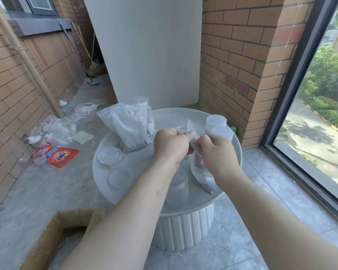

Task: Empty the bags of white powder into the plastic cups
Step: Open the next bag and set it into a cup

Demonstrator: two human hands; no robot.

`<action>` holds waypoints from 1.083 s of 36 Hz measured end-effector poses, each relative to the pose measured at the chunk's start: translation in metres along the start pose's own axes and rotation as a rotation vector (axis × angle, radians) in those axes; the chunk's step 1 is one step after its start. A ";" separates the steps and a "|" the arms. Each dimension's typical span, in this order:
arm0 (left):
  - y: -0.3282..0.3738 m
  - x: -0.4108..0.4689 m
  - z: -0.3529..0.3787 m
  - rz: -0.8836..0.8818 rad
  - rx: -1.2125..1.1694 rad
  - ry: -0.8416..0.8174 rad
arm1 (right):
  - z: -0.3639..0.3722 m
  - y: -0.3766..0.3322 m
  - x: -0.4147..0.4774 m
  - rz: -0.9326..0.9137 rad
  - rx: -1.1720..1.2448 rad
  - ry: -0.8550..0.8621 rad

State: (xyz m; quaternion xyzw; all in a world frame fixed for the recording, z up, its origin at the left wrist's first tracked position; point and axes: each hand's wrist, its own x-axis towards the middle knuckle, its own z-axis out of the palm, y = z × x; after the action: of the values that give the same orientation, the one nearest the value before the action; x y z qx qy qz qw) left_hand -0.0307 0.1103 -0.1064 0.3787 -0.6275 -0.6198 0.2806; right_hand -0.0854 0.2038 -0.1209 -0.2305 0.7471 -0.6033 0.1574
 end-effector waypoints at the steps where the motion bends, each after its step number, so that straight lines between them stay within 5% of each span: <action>1: 0.000 0.000 0.001 0.000 -0.001 0.007 | 0.000 -0.001 0.000 0.005 0.008 0.013; 22: 0.027 -0.012 -0.018 0.286 0.408 0.118 | -0.035 -0.005 0.013 -0.099 -0.274 0.312; 29: 0.035 -0.009 -0.004 0.292 0.297 0.027 | -0.050 0.003 0.014 -0.026 -0.175 0.310; 35: 0.063 -0.016 0.011 0.458 0.223 0.003 | -0.064 0.011 0.011 0.149 0.203 0.294; 39: 0.078 -0.024 0.015 0.603 0.169 0.000 | -0.062 0.019 0.009 0.294 0.173 0.182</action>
State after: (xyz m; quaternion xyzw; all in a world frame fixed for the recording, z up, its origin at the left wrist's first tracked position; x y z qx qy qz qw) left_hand -0.0397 0.1339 -0.0272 0.1973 -0.7608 -0.4543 0.4194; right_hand -0.1273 0.2536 -0.1255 -0.0487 0.7291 -0.6542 0.1949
